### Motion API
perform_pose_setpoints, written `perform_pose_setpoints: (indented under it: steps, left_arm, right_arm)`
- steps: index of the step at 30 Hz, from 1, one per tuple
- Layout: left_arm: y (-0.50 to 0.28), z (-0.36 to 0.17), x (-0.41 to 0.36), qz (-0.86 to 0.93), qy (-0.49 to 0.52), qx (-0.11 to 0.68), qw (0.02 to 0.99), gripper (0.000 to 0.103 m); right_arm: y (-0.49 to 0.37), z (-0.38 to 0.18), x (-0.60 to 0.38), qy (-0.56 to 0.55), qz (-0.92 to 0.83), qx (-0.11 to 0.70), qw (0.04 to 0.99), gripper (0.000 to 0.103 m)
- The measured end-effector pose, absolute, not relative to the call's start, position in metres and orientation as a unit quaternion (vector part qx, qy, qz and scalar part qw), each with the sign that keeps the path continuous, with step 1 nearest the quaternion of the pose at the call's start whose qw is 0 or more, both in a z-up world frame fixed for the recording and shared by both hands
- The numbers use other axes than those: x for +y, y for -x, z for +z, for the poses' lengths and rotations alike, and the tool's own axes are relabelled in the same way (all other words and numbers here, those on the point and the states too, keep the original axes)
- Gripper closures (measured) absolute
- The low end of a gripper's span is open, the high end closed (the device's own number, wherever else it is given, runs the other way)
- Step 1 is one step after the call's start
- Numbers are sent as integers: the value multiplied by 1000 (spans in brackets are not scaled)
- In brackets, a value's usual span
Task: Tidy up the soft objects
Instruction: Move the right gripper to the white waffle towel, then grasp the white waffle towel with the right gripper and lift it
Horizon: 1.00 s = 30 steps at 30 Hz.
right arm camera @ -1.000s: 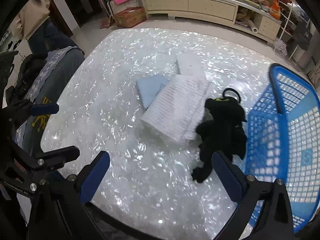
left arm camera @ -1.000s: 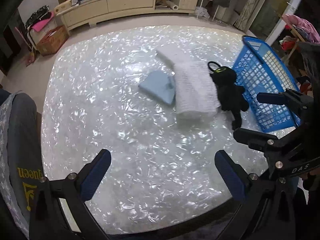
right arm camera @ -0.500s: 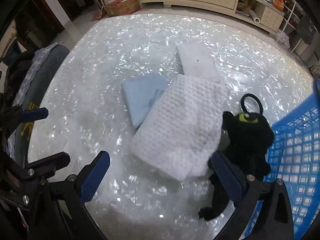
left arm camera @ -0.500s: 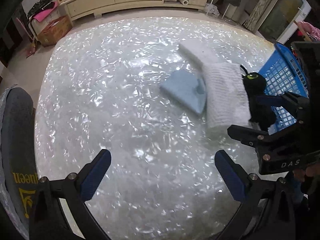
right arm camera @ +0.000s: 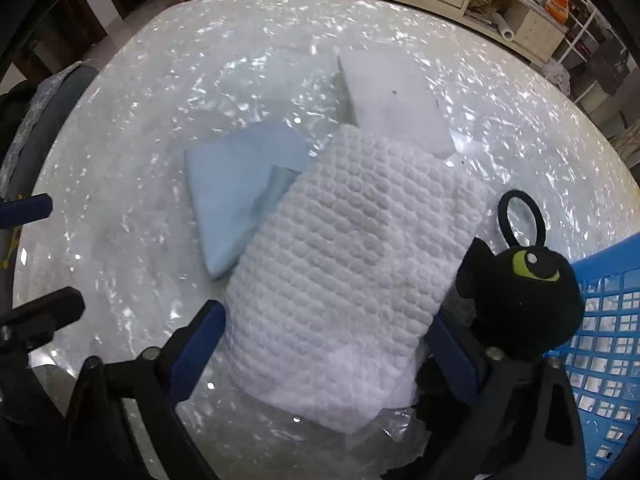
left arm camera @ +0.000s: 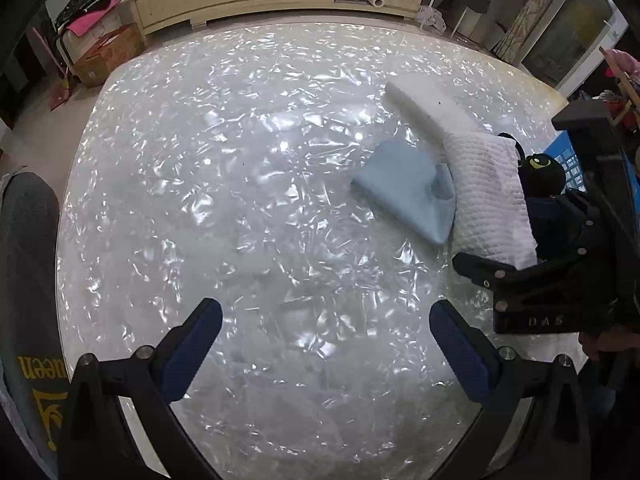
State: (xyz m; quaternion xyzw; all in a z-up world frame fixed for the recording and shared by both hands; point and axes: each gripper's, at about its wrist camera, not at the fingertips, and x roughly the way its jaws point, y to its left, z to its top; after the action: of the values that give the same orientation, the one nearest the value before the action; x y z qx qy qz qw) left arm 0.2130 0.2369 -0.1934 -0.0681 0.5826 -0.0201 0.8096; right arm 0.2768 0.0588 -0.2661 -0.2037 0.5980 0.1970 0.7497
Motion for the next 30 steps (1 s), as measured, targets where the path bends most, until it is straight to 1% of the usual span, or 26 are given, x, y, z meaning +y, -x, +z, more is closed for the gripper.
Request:
perform_pose_setpoints:
  steps: [5,8,10,11,12,13,14,19,22,30]
  left_arm:
    - [-216,-199,236,-21,59,584,810,0]
    - [-218,-203,235,-20,63,585,808,0]
    - [-220,-206,236,-22,67,587,807,0]
    - [-220,-207,237,-22,67,587,807,0]
    - [-220,-208,237,-22,67,586,807,0]
    - [-220,-208,237,-22,67,586,807,0]
    - [-220,-209,238,-23,68,586,807,0]
    - [-219,-210,238,-30,69,583,809,0]
    - [-217,-209,236,-30,64,582,810,0]
    - [-210,-195,236,-36,70,575,814,0]
  right_arm:
    - [-277,-268,56,215,192,594,751,16]
    - [-273,-267,54,214,199,593,751,24]
    - [-269,-264,54,216,205,588,752,37]
    - [-267,-262,54,217,207,586,753,41]
    - [-266,-261,56,217,209,583,755,50]
    - [-264,-259,56,218,210,580,756,56]
    - [-261,-259,57,222,212,576,757,59]
    - [-250,-254,57,228,212,564,765,75]
    - [-242,-251,56,218,212,564,767,79]
    - [-222,-208,49,218,222,549,775,79]
